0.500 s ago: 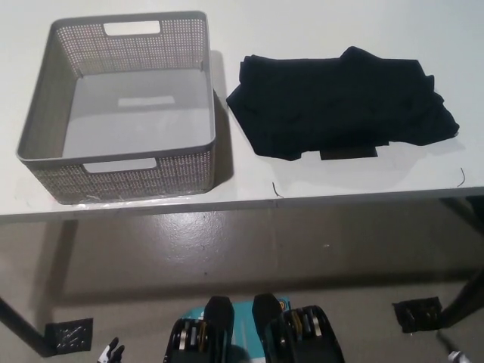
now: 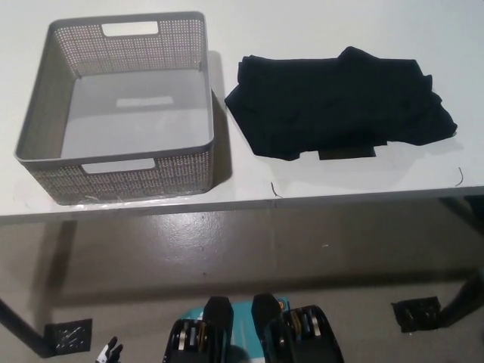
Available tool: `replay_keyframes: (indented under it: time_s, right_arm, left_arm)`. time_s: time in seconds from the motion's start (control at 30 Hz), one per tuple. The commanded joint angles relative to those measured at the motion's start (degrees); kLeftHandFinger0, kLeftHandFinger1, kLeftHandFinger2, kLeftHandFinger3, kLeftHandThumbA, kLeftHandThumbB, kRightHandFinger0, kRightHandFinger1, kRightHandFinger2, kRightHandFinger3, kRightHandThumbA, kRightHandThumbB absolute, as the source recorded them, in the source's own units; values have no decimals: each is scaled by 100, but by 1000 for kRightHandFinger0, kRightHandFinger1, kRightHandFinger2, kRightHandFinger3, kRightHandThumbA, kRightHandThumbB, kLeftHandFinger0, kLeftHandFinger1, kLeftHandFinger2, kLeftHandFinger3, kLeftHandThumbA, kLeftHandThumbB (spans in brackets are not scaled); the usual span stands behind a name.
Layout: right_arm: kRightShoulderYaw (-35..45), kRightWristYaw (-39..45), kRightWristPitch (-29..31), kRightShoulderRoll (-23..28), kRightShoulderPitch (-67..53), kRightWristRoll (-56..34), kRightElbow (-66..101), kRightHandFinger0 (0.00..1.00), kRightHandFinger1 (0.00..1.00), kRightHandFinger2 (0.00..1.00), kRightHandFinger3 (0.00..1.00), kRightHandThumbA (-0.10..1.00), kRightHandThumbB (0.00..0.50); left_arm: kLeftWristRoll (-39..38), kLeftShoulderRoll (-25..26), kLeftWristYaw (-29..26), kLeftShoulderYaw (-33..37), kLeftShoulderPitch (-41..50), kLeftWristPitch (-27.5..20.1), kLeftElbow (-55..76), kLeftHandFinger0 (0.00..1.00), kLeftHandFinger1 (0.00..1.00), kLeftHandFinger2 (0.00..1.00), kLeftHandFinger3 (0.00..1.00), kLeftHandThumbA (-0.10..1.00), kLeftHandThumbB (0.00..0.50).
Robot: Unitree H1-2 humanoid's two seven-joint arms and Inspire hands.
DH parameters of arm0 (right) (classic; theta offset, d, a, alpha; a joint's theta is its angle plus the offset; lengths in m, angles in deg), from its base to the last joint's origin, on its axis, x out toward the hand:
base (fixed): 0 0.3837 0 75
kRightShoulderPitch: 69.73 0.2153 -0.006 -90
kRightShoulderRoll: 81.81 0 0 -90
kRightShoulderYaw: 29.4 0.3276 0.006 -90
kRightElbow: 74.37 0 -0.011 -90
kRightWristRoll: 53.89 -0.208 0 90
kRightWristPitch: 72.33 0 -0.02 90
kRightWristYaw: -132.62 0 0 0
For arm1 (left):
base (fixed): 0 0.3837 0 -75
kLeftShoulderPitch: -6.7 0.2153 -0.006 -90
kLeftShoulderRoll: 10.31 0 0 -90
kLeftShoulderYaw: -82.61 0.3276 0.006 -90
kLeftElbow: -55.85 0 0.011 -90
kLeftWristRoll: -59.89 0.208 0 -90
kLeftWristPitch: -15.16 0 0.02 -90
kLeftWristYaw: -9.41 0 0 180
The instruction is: Use the right hand to pick up a t shirt on the right hand side and place it into a contianer on the left side
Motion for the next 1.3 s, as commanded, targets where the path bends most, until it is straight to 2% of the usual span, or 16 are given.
replay_keyframes:
  time_s: [0.0,0.1,0.13,0.17,0.2,0.3,0.37,0.43,0.6,0.67,0.8,0.9,1.0,1.27]
  right_arm:
    - [71,708,-637,204,558,294,332,1000,1000,1000,1000,877,400]
    - [-4,912,-836,203,872,464,371,1000,1000,1000,1000,903,398]
    - [-136,1156,-1011,212,1184,569,388,1000,1000,1000,1000,843,401]
    - [-224,1340,-1174,215,1396,730,418,1000,1000,1000,1000,824,409]
    - [-292,1498,-1319,213,1568,781,438,1000,1000,1000,1000,746,414]
    - [-468,1719,-1495,161,1972,982,377,1000,1000,1000,1000,693,430]
    - [-576,1824,-1558,156,2226,1155,273,1000,1000,1000,1000,697,428]
    - [-690,1969,-1678,142,2514,1265,152,1000,1000,1000,1000,734,437]
    - [-895,2277,-2054,117,3105,1510,-163,1000,1000,1000,1000,733,444]
    - [-986,2303,-2058,134,3314,1647,-387,1000,1000,1000,1000,810,433]
    - [-1131,2491,-2125,167,3634,1727,-665,1000,1000,1000,1000,880,450]
    - [-1169,2524,-2124,144,3759,1719,-820,1000,1000,1000,1000,866,454]
    - [-1193,2568,-2128,129,3844,1702,-920,1000,1000,1000,1000,863,455]
    - [-1435,2665,-2084,167,4255,1947,-1490,1000,1000,1000,1000,866,404]
  left_arm:
    - [5,129,-160,41,-13,-261,27,1000,1000,1000,1000,1000,194]
    - [-15,127,-136,59,15,-261,69,1000,1000,1000,1000,1000,206]
    - [11,154,-192,80,14,-261,81,1000,1000,1000,1000,1000,175]
    - [11,170,-200,81,2,-261,73,1000,1000,1000,1000,1000,175]
    - [0,176,-190,87,5,-261,79,1000,1000,1000,1000,1000,182]
    - [-11,197,-175,106,14,-261,88,1000,1000,1000,1000,1000,196]
    - [-1,190,-199,120,-3,-261,80,1000,1000,1000,1000,1000,201]
    - [5,187,-207,114,-3,-261,56,1000,1000,1000,1000,1000,185]
    - [8,248,-213,141,9,-261,49,1000,1000,1000,1000,1000,200]
    - [-1,261,-186,146,11,-261,73,1000,1000,1000,1000,1000,189]
    - [-2,278,-175,159,21,-261,101,1000,1000,1000,1000,1000,185]
    - [7,288,-188,167,11,-261,84,1000,1000,1000,1000,1000,169]
    - [-11,272,-162,151,29,-261,97,1000,1000,1000,1000,1000,181]
    - [-46,277,-115,164,-11,-261,82,1000,1000,1000,1000,1000,199]
